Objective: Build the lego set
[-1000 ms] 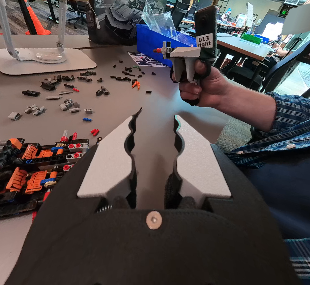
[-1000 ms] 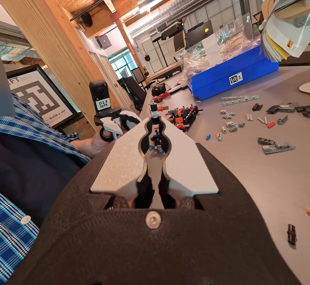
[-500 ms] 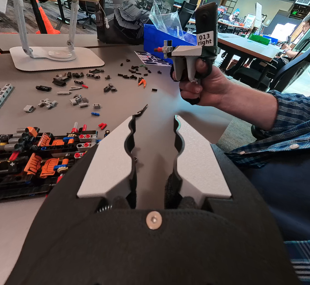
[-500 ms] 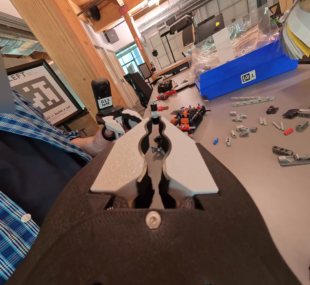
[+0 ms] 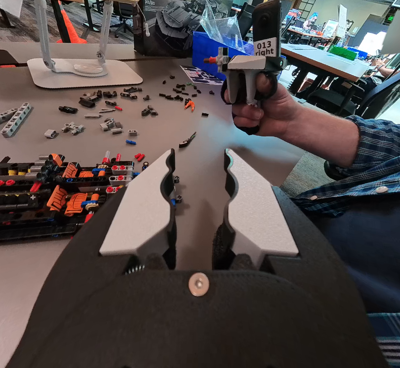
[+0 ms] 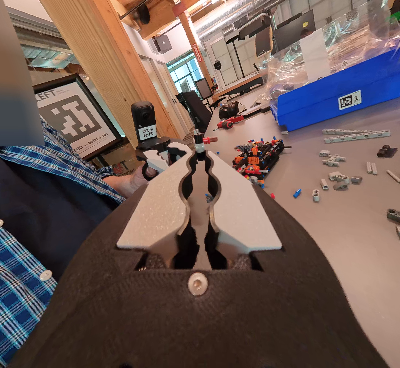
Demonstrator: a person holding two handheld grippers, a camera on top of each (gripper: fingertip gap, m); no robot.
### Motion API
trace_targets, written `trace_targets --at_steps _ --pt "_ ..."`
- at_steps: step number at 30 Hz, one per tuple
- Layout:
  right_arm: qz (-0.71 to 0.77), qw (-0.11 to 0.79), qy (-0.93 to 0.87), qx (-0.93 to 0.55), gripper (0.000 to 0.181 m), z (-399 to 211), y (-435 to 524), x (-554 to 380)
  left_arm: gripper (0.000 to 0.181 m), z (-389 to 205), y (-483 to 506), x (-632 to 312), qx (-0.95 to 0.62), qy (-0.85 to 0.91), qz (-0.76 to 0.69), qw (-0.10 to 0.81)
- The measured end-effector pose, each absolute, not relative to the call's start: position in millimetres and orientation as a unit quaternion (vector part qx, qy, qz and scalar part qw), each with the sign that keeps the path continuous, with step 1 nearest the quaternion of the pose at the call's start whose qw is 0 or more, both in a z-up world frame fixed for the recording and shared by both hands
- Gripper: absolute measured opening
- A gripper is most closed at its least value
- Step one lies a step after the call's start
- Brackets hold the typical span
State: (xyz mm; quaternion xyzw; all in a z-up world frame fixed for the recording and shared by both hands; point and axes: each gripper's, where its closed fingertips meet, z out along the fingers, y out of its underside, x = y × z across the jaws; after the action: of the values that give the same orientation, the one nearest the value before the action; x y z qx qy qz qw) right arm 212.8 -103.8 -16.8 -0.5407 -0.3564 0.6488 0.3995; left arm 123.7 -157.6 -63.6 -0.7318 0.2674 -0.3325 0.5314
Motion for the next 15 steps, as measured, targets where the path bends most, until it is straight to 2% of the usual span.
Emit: trace_targets --at_steps 9,15 --pt "0.677 0.369 -0.391 -0.503 0.004 -8.4 -125.5 201.7 0.044 -60.6 -159.9 120.9 -0.729 0.265 -0.332 0.536" --pt "0.719 0.282 -0.447 -0.451 0.004 -6.8 -170.4 183.8 0.042 -42.8 -169.1 129.0 -0.695 0.255 -0.408 0.534"
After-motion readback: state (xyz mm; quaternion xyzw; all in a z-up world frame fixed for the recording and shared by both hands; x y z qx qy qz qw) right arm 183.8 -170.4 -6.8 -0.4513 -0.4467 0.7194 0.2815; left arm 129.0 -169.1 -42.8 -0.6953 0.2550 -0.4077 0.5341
